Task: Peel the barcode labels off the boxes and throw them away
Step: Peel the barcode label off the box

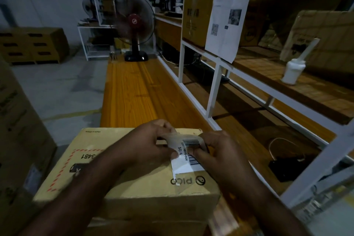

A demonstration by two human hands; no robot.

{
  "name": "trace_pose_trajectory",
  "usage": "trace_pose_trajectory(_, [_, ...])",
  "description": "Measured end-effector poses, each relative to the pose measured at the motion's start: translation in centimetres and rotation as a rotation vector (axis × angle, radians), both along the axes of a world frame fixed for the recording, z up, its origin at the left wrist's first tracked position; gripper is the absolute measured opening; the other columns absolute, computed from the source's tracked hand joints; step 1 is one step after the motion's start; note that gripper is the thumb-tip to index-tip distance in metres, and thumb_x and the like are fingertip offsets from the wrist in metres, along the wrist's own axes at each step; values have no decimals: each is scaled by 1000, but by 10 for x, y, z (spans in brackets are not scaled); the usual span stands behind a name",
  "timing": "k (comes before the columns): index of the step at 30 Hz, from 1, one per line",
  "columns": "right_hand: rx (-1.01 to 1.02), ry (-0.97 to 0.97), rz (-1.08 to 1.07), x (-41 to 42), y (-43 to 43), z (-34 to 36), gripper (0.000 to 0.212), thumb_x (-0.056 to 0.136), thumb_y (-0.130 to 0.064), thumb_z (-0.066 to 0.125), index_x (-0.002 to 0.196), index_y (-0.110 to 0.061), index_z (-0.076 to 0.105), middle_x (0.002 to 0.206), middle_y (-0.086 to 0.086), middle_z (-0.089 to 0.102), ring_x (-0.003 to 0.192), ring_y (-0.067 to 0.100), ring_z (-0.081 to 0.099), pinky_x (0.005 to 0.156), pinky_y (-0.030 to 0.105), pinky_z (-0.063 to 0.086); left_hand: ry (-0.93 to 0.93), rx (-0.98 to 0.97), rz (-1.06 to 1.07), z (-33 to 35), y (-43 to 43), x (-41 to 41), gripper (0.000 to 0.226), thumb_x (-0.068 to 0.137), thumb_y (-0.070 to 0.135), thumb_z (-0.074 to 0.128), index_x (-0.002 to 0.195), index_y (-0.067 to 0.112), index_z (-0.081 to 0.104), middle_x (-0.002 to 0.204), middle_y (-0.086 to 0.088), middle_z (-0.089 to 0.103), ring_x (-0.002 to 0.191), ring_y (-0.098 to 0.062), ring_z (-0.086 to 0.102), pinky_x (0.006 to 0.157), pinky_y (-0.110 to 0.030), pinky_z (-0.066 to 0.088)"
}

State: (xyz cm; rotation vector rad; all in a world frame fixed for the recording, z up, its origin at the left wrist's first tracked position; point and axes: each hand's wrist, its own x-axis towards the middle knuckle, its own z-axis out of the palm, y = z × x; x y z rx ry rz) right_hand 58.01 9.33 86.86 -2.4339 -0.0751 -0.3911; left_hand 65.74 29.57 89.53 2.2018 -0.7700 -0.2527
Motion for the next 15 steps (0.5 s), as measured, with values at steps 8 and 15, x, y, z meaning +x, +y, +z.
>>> trace_pose_trajectory(8, [226,-29,-97,-9,9,-14,32,85,-31,71,113,-41,60,106,-29,52,107,-5,52,81,22,52,-70,-110,-1,-4,-1,-9,9,80,12,78,86,19,79,91,10,68,85,-1,66,69,-20,55])
trace_pose_trajectory(15, [127,-158,-51,-10,7,-20,18,83,-39,61,96,-28,67,102,-21,60,104,4,56,84,42,53,-355,-104,-103,-11,6,-16,11,82,16,78,90,23,80,96,17,69,89,0,67,72,-25,57])
